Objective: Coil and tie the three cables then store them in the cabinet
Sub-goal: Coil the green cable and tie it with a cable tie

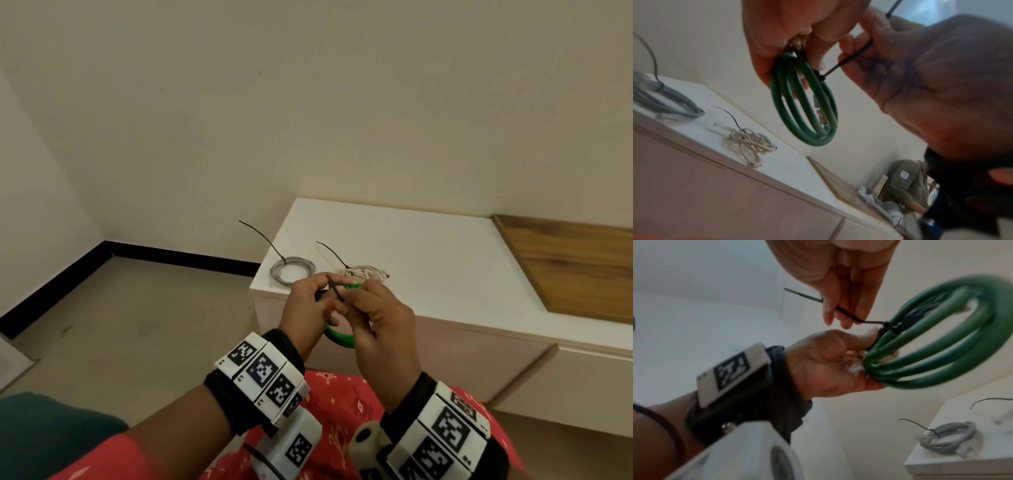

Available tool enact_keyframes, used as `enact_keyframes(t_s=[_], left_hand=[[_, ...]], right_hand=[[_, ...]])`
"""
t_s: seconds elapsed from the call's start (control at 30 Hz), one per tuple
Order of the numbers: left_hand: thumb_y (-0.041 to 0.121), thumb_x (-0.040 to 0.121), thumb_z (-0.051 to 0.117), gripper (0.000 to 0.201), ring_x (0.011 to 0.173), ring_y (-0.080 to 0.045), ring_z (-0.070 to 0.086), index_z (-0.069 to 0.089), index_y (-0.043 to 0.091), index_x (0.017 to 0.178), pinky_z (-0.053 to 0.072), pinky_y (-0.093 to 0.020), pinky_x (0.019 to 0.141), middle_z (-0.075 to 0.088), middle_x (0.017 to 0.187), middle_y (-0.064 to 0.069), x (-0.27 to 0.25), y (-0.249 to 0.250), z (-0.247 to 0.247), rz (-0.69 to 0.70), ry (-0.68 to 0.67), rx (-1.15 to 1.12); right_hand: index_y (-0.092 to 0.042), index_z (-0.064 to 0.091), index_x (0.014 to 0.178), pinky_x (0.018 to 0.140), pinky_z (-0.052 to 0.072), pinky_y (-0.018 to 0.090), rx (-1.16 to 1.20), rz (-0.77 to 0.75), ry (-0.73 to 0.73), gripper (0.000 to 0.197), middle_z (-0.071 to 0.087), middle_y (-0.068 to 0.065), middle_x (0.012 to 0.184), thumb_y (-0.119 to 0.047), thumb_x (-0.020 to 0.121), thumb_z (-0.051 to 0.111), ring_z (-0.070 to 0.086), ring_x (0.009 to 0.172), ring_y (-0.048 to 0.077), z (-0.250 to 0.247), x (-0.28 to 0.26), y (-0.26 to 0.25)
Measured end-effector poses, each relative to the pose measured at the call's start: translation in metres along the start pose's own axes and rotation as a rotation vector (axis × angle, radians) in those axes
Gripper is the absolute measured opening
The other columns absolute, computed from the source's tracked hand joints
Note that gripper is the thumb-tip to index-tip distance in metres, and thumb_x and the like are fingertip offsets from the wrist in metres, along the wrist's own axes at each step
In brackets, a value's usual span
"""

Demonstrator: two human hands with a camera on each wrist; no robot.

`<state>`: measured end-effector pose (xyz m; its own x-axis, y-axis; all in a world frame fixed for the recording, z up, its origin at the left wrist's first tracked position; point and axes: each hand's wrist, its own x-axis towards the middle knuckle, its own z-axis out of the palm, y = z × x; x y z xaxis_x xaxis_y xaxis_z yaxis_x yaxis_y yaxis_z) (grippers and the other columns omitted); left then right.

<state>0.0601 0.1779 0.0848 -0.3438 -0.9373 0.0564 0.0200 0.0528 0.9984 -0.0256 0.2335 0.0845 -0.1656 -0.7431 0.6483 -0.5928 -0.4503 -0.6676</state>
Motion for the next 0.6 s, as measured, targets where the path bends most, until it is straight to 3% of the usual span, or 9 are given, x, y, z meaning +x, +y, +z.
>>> enact_keyframes(t_s=[0.1, 0.13, 0.17, 0.23, 0.3, 0.43, 0.53, 0.6], left_hand=[[-0.002, 0.089, 0.046, 0.023, 0.058, -0.009, 0.050, 0.061, 0.015, 0.085, 0.046, -0.029, 0.057, 0.062, 0.062, 0.009, 0.006, -0.005, 0.002, 0.009, -0.044, 0.068], [-0.001, 0.090, 0.046, 0.021, 0.055, -0.006, 0.048, 0.060, 0.014, 0.087, 0.045, -0.026, 0.054, 0.060, 0.058, 0.013, 0.009, -0.007, 0.004, 0.004, -0.051, 0.084], [0.000, 0.091, 0.045, 0.018, 0.055, -0.006, 0.048, 0.060, 0.010, 0.091, 0.045, -0.025, 0.053, 0.060, 0.060, 0.011, 0.012, -0.008, 0.006, -0.005, -0.049, 0.090], [0.002, 0.093, 0.043, 0.017, 0.057, -0.010, 0.048, 0.059, 0.004, 0.099, 0.045, -0.025, 0.052, 0.057, 0.072, -0.004, 0.022, -0.009, 0.012, -0.034, -0.053, 0.092], [0.003, 0.094, 0.043, 0.017, 0.054, -0.007, 0.049, 0.058, 0.008, 0.096, 0.046, -0.023, 0.051, 0.054, 0.072, -0.007, 0.035, -0.009, 0.019, -0.062, -0.067, 0.083], [0.005, 0.094, 0.042, 0.017, 0.062, -0.010, 0.052, 0.055, 0.014, 0.090, 0.048, -0.017, 0.044, 0.054, 0.073, -0.006, 0.061, -0.012, 0.040, -0.151, -0.119, 0.021], [0.010, 0.095, 0.043, 0.009, 0.058, -0.014, 0.051, 0.050, 0.009, 0.101, 0.048, -0.020, 0.044, 0.055, 0.072, -0.009, 0.083, -0.023, 0.057, -0.250, -0.135, -0.010], [0.014, 0.095, 0.044, 0.020, 0.045, -0.012, 0.051, 0.046, 0.001, 0.110, 0.049, -0.022, 0.045, 0.056, 0.069, -0.011, 0.099, -0.031, 0.068, -0.319, -0.147, -0.026]], right_hand=[[-0.010, 0.069, 0.079, 0.061, 0.039, 0.014, 0.026, 0.103, -0.084, 0.017, 0.051, -0.011, 0.065, -0.016, 0.081, 0.054, 0.052, 0.067, 0.001, -0.017, 0.010, 0.011], [-0.011, 0.070, 0.083, 0.063, 0.046, 0.023, 0.056, 0.156, -0.087, 0.014, 0.058, -0.003, 0.069, -0.015, 0.081, 0.056, 0.058, 0.069, 0.007, -0.025, 0.015, 0.014], [-0.013, 0.069, 0.087, 0.065, 0.052, 0.028, 0.104, 0.215, -0.088, 0.010, 0.063, 0.002, 0.073, -0.014, 0.082, 0.060, 0.063, 0.072, 0.013, -0.032, 0.022, 0.016], [-0.014, 0.065, 0.094, 0.065, 0.054, 0.017, 0.187, 0.307, -0.091, 0.014, 0.067, 0.002, 0.078, -0.006, 0.082, 0.064, 0.065, 0.071, 0.006, -0.046, 0.033, 0.025], [-0.012, 0.064, 0.098, 0.068, 0.051, 0.011, 0.170, 0.368, -0.079, 0.020, 0.067, 0.002, 0.084, -0.003, 0.081, 0.064, 0.065, 0.079, 0.005, -0.060, 0.040, 0.040], [-0.006, 0.063, 0.108, 0.090, 0.049, 0.032, 0.045, 0.561, -0.112, 0.028, 0.066, 0.009, 0.101, -0.003, 0.080, 0.065, 0.061, 0.098, 0.020, -0.077, 0.046, 0.087], [-0.009, 0.062, 0.107, 0.088, 0.052, 0.043, 0.009, 0.697, -0.109, 0.028, 0.067, 0.013, 0.103, -0.005, 0.079, 0.066, 0.063, 0.090, 0.025, -0.082, 0.044, 0.121], [-0.010, 0.063, 0.104, 0.084, 0.054, 0.045, 0.009, 0.748, -0.076, 0.028, 0.068, 0.014, 0.100, -0.001, 0.078, 0.066, 0.064, 0.086, 0.027, -0.087, 0.043, 0.140]])
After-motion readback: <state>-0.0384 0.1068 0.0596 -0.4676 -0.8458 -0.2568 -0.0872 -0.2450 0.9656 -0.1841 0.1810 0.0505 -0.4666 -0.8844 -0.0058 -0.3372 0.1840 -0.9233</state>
